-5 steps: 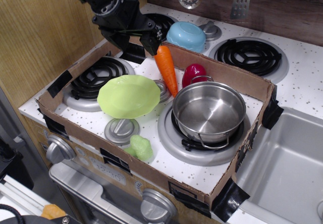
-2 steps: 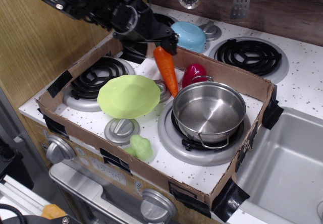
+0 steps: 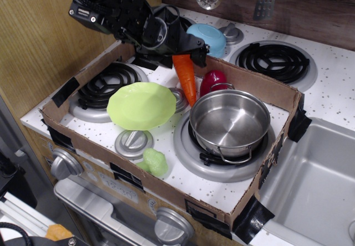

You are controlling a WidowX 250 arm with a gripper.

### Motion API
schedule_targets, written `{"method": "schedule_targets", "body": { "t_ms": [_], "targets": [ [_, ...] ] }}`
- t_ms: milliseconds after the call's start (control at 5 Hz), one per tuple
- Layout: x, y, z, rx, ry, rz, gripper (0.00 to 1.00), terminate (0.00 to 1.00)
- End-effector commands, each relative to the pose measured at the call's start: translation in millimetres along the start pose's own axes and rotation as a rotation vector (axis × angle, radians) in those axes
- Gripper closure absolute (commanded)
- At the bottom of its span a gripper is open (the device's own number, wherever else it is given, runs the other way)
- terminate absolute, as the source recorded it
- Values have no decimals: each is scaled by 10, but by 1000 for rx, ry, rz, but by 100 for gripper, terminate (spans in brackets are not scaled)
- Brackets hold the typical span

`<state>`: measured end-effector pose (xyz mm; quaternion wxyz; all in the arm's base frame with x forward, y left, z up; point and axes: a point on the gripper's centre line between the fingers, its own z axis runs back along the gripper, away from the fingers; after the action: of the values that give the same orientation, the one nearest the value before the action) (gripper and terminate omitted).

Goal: Put carrot on plate

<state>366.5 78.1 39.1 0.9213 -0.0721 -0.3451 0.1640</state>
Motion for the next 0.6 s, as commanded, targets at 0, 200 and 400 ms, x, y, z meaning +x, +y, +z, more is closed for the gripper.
{"method": "schedule_targets", "body": {
  "t_ms": [0, 200, 400],
  "targets": [
    [81, 6, 130, -5, -3, -53, 100, 0],
    [171, 35, 186, -23, 20, -132, 100, 0],
    [318, 21, 270, -14, 38, -176, 100, 0]
  ]
}}
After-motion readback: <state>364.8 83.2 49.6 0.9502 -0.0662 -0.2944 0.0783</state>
